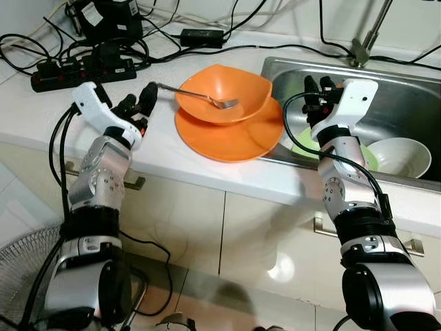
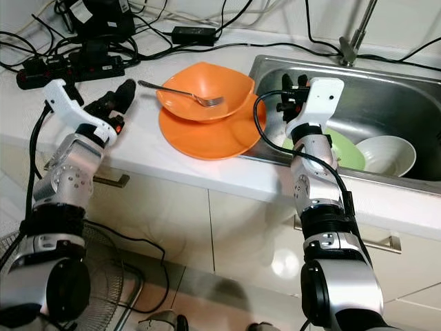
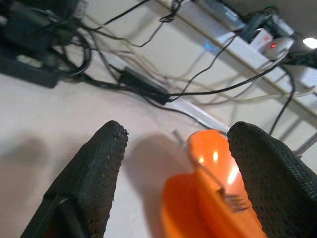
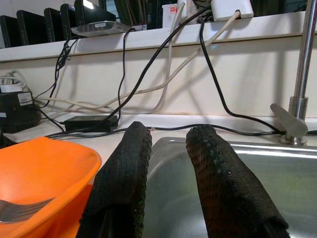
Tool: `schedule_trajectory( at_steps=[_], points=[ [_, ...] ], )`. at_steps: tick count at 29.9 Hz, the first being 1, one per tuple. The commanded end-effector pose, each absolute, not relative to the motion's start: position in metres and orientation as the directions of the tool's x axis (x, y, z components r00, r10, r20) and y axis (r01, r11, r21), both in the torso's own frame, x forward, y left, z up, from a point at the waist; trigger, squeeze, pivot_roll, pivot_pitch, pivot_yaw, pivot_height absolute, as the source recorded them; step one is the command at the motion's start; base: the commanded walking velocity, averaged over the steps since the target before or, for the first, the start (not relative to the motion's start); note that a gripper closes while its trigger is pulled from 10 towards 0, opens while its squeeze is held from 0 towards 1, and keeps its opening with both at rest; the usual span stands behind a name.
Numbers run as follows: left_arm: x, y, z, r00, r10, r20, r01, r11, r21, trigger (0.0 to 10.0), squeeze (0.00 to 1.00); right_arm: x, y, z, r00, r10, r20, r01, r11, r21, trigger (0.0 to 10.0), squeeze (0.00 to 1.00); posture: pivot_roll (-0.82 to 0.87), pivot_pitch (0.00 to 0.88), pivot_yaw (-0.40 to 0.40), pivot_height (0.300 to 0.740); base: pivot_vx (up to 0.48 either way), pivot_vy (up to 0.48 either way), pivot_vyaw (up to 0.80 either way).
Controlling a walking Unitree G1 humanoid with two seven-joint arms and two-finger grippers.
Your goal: Kitchen organization
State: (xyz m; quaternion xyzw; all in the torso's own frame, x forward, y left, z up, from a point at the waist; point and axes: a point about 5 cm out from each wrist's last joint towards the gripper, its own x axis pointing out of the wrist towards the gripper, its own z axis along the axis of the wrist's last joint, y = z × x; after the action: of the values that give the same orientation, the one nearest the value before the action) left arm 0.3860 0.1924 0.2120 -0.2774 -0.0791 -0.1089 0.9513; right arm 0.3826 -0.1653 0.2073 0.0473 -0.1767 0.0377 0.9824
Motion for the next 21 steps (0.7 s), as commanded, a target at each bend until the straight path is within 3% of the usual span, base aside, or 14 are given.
schedule_trajectory(
  at_steps=[1,21],
  points=[
    [0.389,0.194,0.213,0.962,-0.166,0.215,0.257,0.817,-0.516,10.0,0.00,0.381,-0.169,0.211,0.930,0.047,0.365,-0.079,0.994,0.075,10.0,0.00,0.11,0.057,0.019,0.740,0.000,0.000,0.00],
    [0.408,0.185,0.214,0.970,-0.152,0.192,0.238,0.767,-0.596,10.0,0.00,0.375,-0.174,0.209,0.932,0.042,0.360,-0.069,0.996,0.062,10.0,0.00,0.07,0.075,0.014,0.740,0.000,0.000,0.00]
  ],
)
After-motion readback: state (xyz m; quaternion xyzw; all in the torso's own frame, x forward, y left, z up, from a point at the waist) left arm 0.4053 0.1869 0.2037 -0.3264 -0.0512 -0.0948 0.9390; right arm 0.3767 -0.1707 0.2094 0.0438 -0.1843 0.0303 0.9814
